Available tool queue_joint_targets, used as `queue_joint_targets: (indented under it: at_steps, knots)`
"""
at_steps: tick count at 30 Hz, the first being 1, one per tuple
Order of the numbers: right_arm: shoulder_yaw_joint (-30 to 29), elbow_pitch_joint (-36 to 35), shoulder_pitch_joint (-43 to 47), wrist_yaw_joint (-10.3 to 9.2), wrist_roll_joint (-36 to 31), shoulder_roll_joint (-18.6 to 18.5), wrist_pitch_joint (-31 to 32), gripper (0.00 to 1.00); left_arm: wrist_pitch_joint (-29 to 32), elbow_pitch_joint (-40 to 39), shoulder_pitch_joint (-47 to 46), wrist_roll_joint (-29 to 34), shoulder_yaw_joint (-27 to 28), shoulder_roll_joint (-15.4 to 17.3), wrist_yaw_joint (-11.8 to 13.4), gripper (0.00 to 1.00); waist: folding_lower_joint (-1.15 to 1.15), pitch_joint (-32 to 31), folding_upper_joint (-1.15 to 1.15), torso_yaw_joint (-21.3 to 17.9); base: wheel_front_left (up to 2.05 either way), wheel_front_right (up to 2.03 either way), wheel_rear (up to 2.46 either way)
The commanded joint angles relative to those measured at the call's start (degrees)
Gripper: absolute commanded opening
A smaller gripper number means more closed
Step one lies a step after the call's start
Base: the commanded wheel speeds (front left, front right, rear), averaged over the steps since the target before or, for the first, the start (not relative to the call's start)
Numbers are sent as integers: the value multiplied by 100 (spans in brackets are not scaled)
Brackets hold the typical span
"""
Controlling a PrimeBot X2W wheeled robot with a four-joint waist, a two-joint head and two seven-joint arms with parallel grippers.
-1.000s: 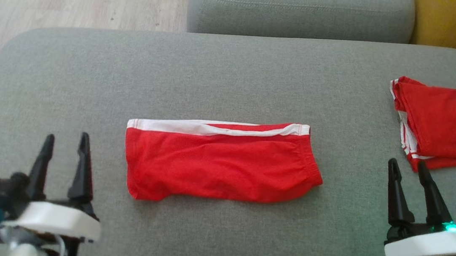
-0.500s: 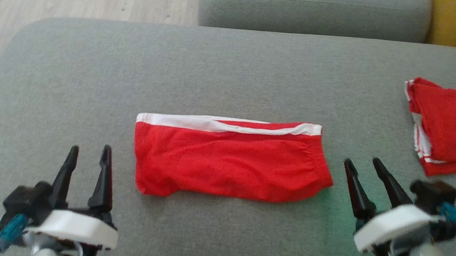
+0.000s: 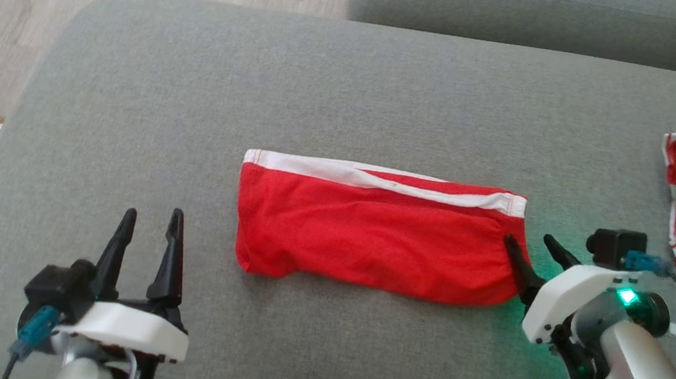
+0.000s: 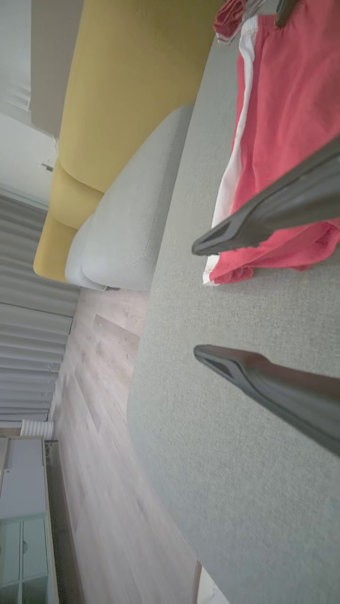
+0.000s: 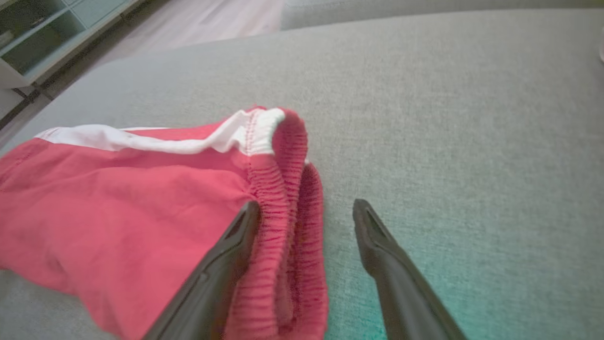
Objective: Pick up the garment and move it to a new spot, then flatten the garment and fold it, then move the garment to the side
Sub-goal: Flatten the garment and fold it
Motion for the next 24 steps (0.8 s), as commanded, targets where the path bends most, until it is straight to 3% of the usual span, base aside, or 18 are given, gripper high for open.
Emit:
queue_joint_targets:
  at_steps: [1,6,13,14,15,17,24]
  knots:
    - [30,-63,-278,-4,87,62,19,100,-33,-163,-350,70,261,19,-47,100,0,52,0,47,0,0,0]
    - [-212,475,-368,-4,415,162,367,100,-34,-79,-413,136,320,-13,-131,100,0,128,0,153,0,0,0]
    - [-73,754,-334,-4,1331,315,1740,100,-34,-9,-442,205,400,-36,-185,100,0,129,0,255,0,0,0]
    - [-57,730,-337,-4,1423,317,1833,85,-34,2,-441,209,409,-38,-190,100,0,123,0,262,0,0,0]
    - [-49,713,-346,-4,1497,324,1898,62,-34,12,-441,213,417,-40,-194,100,0,112,0,266,0,0,0]
    - [-36,659,-383,-4,1609,332,1940,0,-34,29,-440,221,428,-43,-205,100,0,98,0,271,0,0,0]
    - [-124,399,-549,-4,1949,266,1821,0,-34,52,-418,236,454,-49,-215,100,0,33,0,178,0,0,0]
